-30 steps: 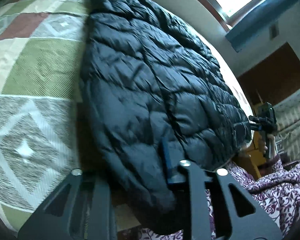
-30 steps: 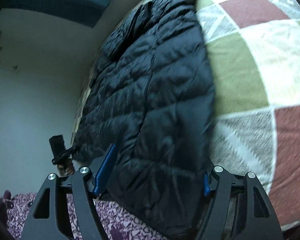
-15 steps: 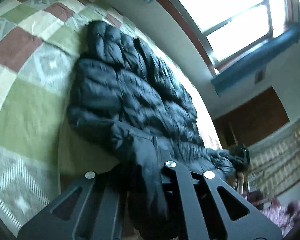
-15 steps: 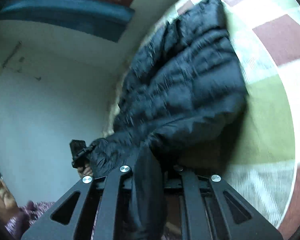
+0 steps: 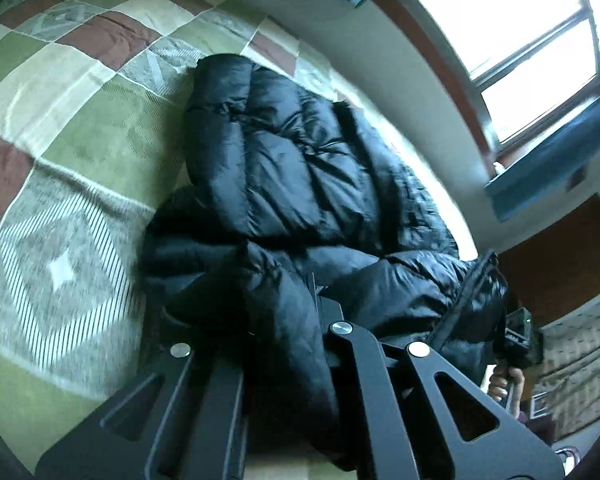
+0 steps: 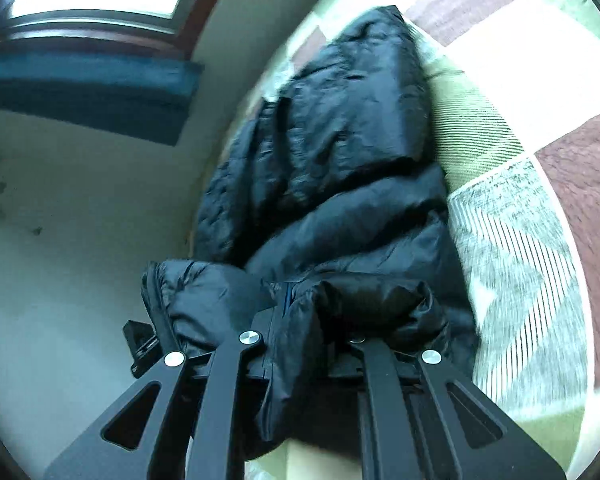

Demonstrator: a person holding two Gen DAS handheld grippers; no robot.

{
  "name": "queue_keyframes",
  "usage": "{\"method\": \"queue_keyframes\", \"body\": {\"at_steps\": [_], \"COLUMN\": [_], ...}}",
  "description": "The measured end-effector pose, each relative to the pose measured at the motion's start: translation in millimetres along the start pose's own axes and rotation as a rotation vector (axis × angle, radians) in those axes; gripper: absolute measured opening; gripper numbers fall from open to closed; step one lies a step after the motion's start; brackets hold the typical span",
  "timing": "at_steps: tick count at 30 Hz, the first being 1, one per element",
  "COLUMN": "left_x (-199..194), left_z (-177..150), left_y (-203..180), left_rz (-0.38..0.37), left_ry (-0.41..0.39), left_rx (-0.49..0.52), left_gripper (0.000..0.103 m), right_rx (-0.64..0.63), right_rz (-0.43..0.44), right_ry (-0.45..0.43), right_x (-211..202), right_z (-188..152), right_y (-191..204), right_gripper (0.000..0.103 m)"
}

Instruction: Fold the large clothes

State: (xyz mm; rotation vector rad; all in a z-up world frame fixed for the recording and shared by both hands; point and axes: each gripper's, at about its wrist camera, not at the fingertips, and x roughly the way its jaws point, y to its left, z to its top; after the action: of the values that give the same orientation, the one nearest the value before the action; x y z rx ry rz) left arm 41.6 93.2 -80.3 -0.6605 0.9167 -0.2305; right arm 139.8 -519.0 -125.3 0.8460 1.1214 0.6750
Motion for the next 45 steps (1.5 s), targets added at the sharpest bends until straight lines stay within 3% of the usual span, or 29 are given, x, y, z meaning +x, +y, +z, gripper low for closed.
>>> {"method": "queue_keyframes", "body": {"at_steps": [5,7,9,12,14,16,19,25,26,27,30,37,45], "left_x": [7,1,-13,-31,-45,-61,-72,-60,-56,-54,-46,-29,-13], "left_z": [10,14,16,20,23,26,30,31,32,31,31,40,53], "left_y": [1,1,1,1,3,5,10,16,17,19,23,21,16], "left_rz": [0.005,-0.014,-0.046,-0.078,-0.075,-0.071,-0.053,0.018,0.023,0.028,0.034,0.036,0.044], "left_ry": [-0.007,-0.011,-0.027,-0.055,-0.1,-0.15,-0.193,-0.164,-0.157,-0.152,-0.136,-0.115,-0.096], "left_rx": [0.002,0.005,0.01,0.017,0.021,0.027,0.047,0.086,0.092,0.094,0.099,0.119,0.156], "left_gripper": [0.006,0.01,0.018,0.037,0.056,0.059,0.062,0.062,0.062,0.062,0.063,0.063,0.063], "right_rx": [0.018,0.0,-0.026,-0.07,-0.096,-0.105,-0.135,-0.205,-0.196,-0.187,-0.189,-0.283,-0.352], "right_rz": [0.049,0.062,0.071,0.056,0.05,0.057,0.044,0.011,0.034,0.045,0.041,-0.098,-0.092], "right_ry": [-0.001,0.006,0.007,-0.011,-0.037,-0.056,-0.075,-0.127,-0.154,-0.176,-0.205,-0.15,-0.102], "right_x": [4,-2,-13,-21,-31,-38,-42,-49,-55,-60,-72,-57,-28], "right_z": [9,11,10,11,12,13,17,25,26,28,30,38,56], "right_y": [-5,-3,0,9,12,14,18,32,31,30,28,33,40], "right_gripper": [0.013,0.02,0.027,0.045,0.054,0.056,0.057,0.057,0.058,0.066,0.068,0.068,0.068]}}
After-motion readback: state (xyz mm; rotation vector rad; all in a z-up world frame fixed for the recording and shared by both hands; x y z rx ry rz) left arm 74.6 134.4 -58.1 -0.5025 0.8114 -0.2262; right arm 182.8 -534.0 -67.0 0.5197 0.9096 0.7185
